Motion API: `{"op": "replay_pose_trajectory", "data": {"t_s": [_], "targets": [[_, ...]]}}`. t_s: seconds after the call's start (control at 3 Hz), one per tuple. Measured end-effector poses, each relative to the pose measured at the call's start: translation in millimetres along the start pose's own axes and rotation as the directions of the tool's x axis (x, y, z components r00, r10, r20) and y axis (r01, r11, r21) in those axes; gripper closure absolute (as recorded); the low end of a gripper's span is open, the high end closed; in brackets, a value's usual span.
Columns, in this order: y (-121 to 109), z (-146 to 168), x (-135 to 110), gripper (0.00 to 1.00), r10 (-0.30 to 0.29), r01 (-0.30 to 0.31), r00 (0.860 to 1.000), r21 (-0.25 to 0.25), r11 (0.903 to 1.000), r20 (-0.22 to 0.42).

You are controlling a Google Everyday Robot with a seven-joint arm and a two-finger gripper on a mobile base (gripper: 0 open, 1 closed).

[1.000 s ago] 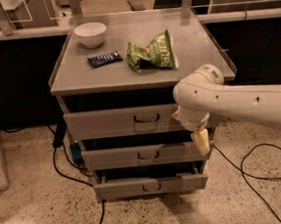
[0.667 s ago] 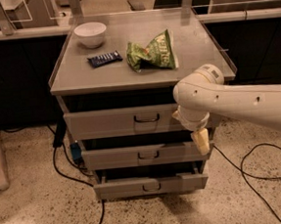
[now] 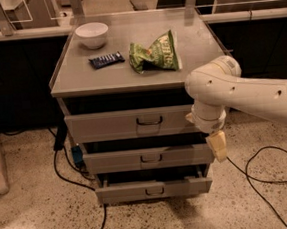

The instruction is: Close top drawer

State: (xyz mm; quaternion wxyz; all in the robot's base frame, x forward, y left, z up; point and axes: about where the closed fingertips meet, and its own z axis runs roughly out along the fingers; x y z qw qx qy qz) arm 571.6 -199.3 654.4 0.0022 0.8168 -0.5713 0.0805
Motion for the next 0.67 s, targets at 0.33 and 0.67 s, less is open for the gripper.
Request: {"op": "replay_pose_trajectory", "data": {"t_s": [0.33,0.67], "targets": [[44.5,-31.4,25.0,0.00,0.096,-0.097,0.995,-0.070,0.9928,-0.024],[71.9,-53.8,42.4,0.00,0.169,-0.174,0.984,-0.101,0.9794,-0.063]]}}
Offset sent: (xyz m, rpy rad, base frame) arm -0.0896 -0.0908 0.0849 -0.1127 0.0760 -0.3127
